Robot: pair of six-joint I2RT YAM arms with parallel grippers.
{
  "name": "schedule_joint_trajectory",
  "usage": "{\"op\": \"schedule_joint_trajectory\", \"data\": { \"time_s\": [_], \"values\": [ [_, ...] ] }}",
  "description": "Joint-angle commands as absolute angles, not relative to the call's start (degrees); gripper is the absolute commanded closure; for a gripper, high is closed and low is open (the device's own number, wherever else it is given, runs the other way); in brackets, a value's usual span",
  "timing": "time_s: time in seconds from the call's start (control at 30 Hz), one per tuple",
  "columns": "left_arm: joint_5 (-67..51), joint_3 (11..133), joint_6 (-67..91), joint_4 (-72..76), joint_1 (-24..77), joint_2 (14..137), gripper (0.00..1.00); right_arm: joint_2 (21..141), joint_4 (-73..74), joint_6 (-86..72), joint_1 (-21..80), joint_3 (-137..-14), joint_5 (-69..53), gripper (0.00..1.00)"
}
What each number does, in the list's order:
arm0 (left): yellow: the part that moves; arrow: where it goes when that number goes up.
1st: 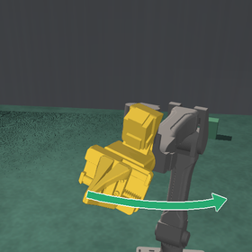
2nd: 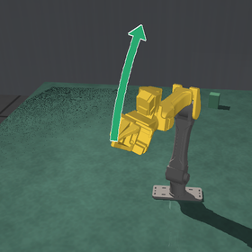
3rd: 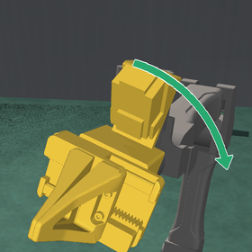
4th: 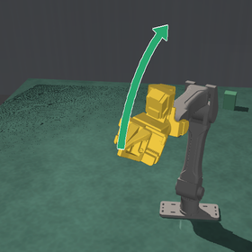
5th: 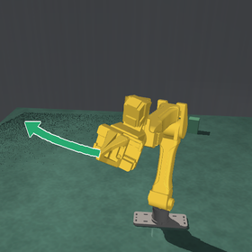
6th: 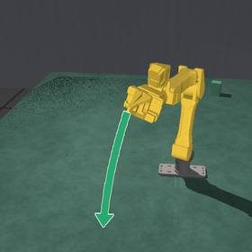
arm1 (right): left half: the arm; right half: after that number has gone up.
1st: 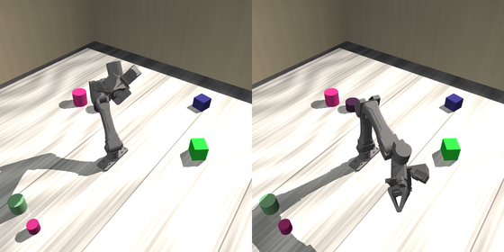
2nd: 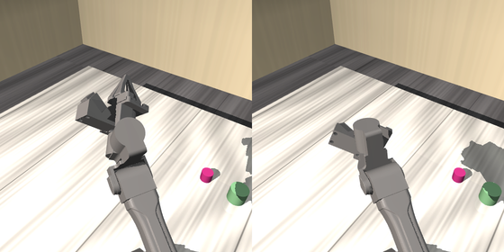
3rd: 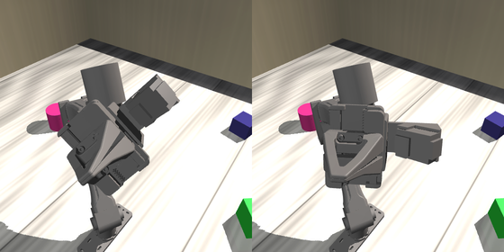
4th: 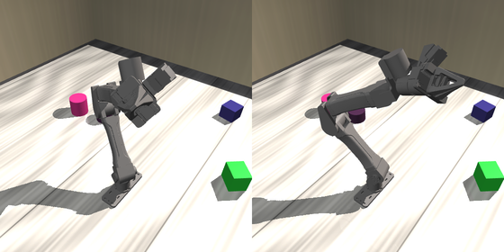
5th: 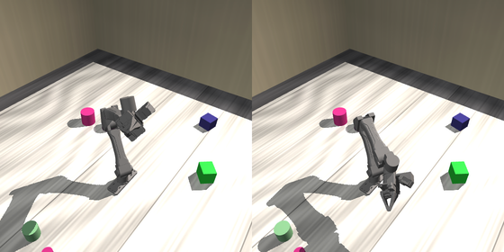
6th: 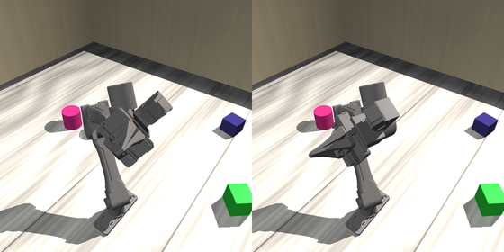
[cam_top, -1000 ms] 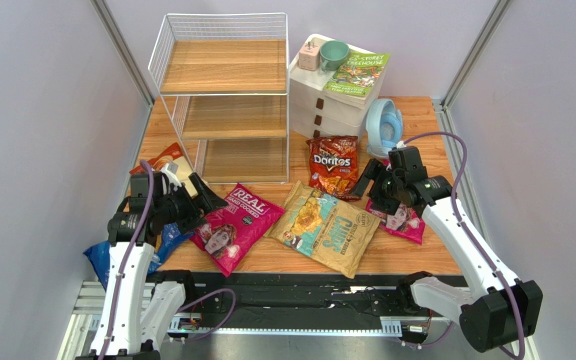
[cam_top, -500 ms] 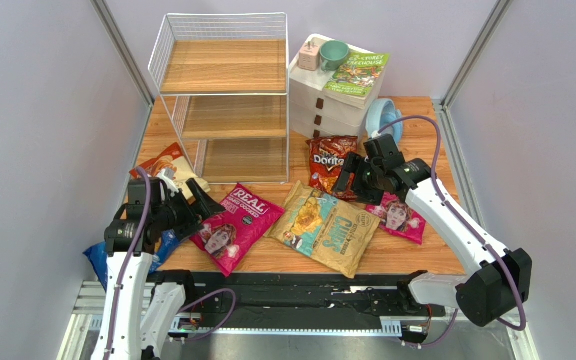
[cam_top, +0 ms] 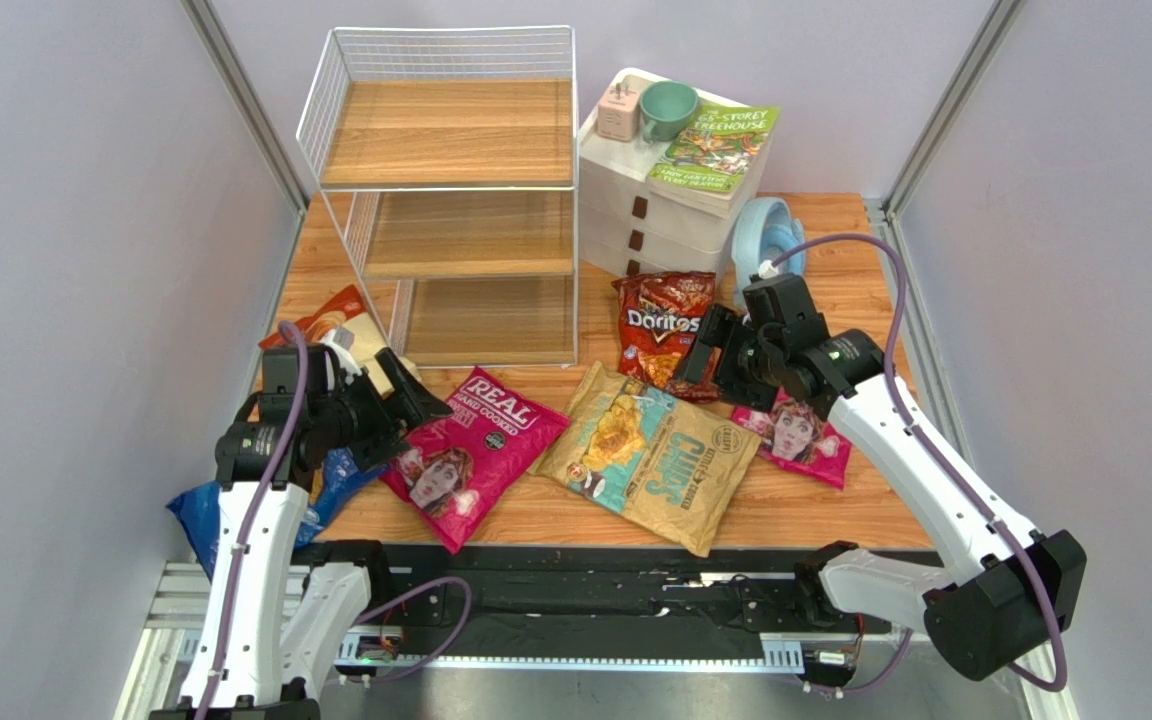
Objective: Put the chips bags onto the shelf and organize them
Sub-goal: Pick up the potato chip from the center of the board.
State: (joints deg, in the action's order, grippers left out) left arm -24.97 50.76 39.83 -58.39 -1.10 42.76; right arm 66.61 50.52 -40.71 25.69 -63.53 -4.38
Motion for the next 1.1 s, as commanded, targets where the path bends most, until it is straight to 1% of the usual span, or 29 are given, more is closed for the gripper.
{"op": "schedule_joint_trajectory", "data": {
  "time_s": [0.0,0.13,0.23,0.27,0.33,0.37,0.43,0.47,0.5,0.63,0.67,0.7,0.73,0.9,0.97,1.07],
  "values": [
    [-25.66,53.52,40.43,-57.66,-0.79,41.66,0.02,65.48,48.96,-40.95,25.49,-62.58,-3.34,0.20],
    [-25.75,53.35,40.25,-58.01,-0.88,41.13,0.02,62.68,49.75,-42.27,23.21,-61.00,-1.32,0.20],
    [-25.75,52.83,40.34,-58.18,-0.88,40.34,0.02,60.91,48.87,-43.85,19.00,-57.93,-3.15,0.20],
    [-25.66,52.74,40.34,-58.18,-0.88,40.17,0.02,60.04,48.43,-43.94,15.85,-56.96,-4.47,0.20],
    [-25.31,53.00,40.17,-58.45,-0.79,40.25,0.02,59.68,47.20,-41.07,12.58,-55.90,-5.62,0.20],
    [-25.57,53.00,40.17,-58.53,-0.88,40.43,0.02,60.20,47.11,-39.57,8.39,-56.33,-4.93,0.20],
    [-26.54,52.21,40.52,-58.10,-0.88,40.87,0.02,61.25,47.29,-37.02,2.40,-58.43,-4.13,0.15],
    [-26.98,51.77,40.87,-57.92,-0.88,40.87,0.02,62.22,47.46,-36.57,-0.24,-59.49,-2.56,0.15],
    [-27.85,50.90,41.39,-57.31,-0.88,41.04,0.02,62.66,47.37,-36.13,-1.39,-60.98,-0.90,0.13],
    [-30.05,48.70,42.89,-55.11,-0.88,40.52,0.02,65.38,46.23,-36.21,-4.39,-64.60,-0.70,0.10],
    [-30.41,48.26,43.15,-54.76,-0.88,40.52,0.02,66.09,46.23,-36.73,-6.22,-64.51,-1.05,0.07],
    [-31.11,47.29,43.59,-53.89,-0.88,40.52,0.03,67.92,46.23,-36.83,-7.11,-64.16,-1.32,0.02],
    [-31.81,46.85,43.85,-53.27,-0.88,40.43,0.05,68.90,46.06,-36.65,-7.82,-63.64,-1.23,0.01],
    [-34.10,44.74,45.26,-52.21,-0.62,37.37,0.06,72.15,42.37,-36.47,-15.37,-59.78,-0.18,0.00],
    [-34.10,44.30,45.44,-52.21,-0.62,36.13,0.06,73.65,41.14,-37.96,-20.27,-59.50,-0.09,0.01],
    [-35.33,44.47,44.39,-52.29,-0.62,35.77,0.08,76.98,38.51,-38.06,-24.94,-59.68,-1.84,0.01]
  ]
}}
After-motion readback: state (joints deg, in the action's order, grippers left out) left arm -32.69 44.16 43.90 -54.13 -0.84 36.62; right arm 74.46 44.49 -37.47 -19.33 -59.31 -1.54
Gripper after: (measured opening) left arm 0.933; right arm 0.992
